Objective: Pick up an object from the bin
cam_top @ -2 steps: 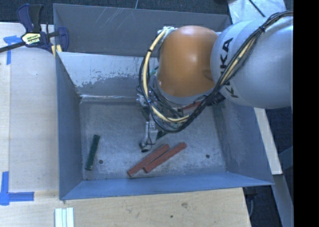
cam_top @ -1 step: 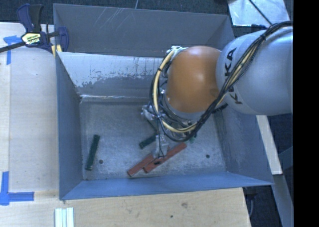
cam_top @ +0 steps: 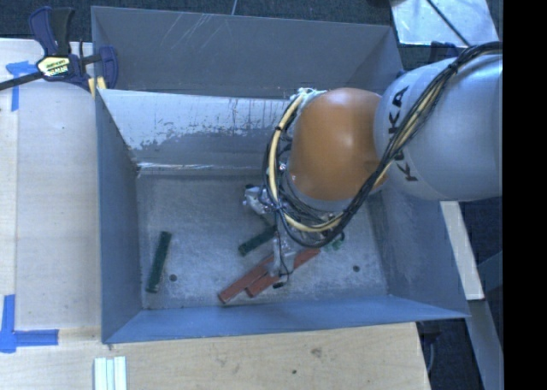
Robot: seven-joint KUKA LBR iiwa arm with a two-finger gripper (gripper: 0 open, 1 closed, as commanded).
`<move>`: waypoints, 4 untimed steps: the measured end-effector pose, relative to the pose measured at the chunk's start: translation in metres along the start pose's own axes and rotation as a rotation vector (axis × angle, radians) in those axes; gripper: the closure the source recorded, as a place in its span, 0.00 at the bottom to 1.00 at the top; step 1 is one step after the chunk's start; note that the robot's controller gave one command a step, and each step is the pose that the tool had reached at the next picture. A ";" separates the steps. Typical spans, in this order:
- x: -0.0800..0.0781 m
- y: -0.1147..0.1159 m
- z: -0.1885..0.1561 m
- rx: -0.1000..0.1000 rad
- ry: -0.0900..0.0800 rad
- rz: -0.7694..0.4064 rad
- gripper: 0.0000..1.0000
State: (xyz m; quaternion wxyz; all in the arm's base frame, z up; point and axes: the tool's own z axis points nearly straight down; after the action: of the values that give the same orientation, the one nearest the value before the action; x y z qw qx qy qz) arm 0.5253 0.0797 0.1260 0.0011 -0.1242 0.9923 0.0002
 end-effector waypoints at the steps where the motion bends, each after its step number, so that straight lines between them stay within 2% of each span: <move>1: 0.016 -0.016 0.005 0.000 0.004 0.105 0.00; 2: -0.012 -0.030 0.054 -0.001 -0.002 -0.135 1.00; 3: -0.012 -0.030 0.054 -0.001 -0.002 -0.135 1.00; 4: -0.011 -0.033 0.010 -0.002 0.007 -0.129 1.00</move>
Offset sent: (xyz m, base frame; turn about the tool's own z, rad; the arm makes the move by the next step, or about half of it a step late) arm 0.0176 -0.0266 -0.0560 -0.1378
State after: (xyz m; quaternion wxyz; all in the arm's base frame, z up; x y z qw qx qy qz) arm 0.5444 0.0509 0.1163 -0.0023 -0.1880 0.9822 0.0006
